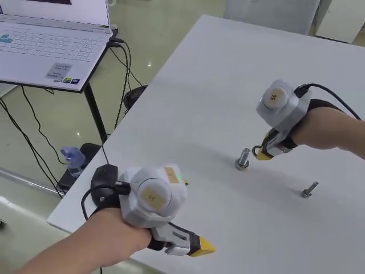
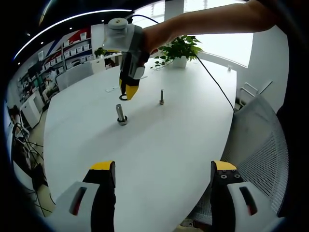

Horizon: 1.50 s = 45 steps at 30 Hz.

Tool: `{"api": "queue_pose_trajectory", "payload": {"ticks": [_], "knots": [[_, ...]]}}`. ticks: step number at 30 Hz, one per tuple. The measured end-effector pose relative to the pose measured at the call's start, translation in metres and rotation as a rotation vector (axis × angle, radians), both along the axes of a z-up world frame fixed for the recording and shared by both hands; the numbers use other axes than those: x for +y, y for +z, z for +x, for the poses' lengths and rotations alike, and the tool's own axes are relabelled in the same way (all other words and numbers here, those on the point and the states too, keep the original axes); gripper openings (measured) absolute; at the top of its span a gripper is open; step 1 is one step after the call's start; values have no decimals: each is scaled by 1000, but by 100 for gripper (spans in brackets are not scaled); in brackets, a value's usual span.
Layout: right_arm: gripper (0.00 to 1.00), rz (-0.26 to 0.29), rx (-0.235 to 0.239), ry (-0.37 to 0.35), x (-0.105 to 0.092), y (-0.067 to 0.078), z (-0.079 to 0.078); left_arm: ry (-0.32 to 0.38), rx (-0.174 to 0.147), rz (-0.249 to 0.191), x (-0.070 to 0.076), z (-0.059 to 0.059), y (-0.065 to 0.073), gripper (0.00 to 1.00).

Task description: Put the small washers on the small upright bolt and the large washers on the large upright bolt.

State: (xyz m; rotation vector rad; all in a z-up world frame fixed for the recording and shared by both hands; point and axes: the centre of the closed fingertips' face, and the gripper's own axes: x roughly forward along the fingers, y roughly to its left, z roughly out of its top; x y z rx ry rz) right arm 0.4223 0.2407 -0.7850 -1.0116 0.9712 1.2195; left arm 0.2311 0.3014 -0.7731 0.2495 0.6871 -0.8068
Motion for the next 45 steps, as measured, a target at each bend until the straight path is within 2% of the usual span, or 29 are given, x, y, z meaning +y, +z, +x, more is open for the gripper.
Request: {"api": "queue_pose_trajectory", "payload": {"ticks": [4,17,22,38,45], "knots": [[21,-3,3,-2,5,-4,4,0,1,0,0,1,0,80],[21,-13,15,9,18,-12,4,9,9,-6,3,0,-4,80],[21,-35,13,19,17,-17,5,13,10,-9,4,-1,-4,80],[21,-56,31,25,20,-30,3,21,13,-17,4,-3,-6,80],[21,-71,39,26,19,-41,5,20,19,-11,5,-4,-7,80]]}}
